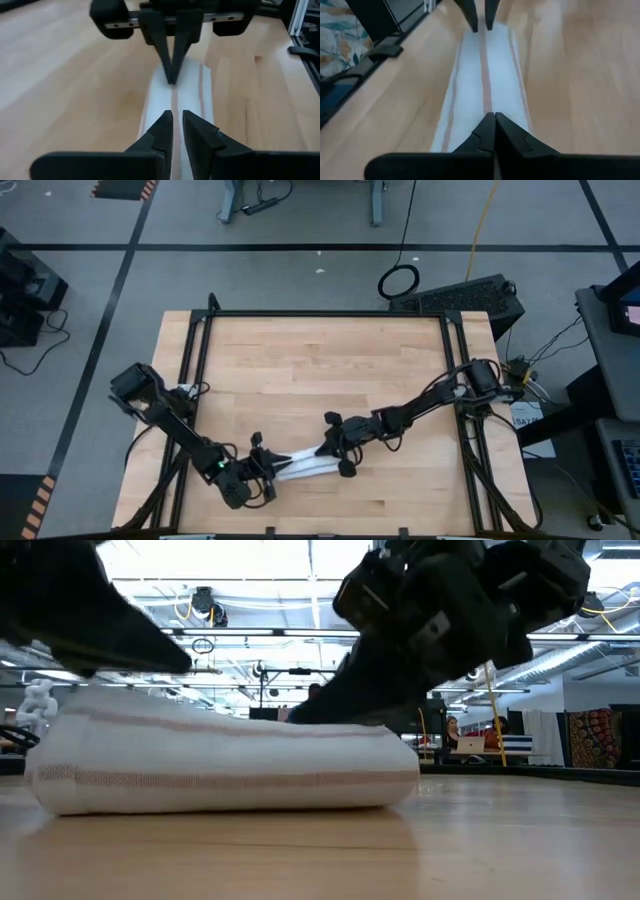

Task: Roll towel
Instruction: Roll the white towel

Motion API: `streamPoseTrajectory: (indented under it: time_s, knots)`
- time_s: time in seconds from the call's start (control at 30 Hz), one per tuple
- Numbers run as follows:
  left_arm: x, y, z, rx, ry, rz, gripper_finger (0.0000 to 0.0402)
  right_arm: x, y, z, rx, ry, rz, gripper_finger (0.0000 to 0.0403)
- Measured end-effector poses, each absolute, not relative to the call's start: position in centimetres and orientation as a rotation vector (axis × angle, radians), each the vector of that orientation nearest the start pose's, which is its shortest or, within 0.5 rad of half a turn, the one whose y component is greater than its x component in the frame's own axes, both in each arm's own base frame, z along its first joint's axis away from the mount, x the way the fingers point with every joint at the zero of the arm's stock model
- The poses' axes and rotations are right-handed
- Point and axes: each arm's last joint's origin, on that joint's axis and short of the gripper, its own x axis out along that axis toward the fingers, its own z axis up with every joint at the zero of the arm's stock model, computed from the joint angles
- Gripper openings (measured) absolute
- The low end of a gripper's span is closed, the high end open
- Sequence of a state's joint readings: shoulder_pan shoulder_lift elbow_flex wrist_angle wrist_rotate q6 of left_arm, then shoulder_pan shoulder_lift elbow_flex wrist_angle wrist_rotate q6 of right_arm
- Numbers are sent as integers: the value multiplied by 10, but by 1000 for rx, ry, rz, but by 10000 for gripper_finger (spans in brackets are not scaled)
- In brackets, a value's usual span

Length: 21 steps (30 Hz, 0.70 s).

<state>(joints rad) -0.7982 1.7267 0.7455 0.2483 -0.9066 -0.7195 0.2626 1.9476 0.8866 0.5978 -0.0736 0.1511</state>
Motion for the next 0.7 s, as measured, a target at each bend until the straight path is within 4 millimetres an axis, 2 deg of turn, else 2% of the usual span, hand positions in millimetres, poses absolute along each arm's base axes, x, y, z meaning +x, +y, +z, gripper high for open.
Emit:
streamPoseTrajectory:
  time_s: [0.13, 0.37, 0.53, 0.7]
  knots:
    - [228, -202, 154, -163, 404, 265, 48, 362, 98, 130, 102, 461, 297, 1]
    - [228, -202, 156, -203, 430, 227, 48, 359, 103, 134, 109, 482, 313, 1]
    - [225, -209, 141, -292, 566, 138, 48, 353, 112, 129, 89, 541, 331, 1]
    - [221, -206, 123, -277, 603, 240, 48, 351, 116, 128, 74, 545, 313, 1]
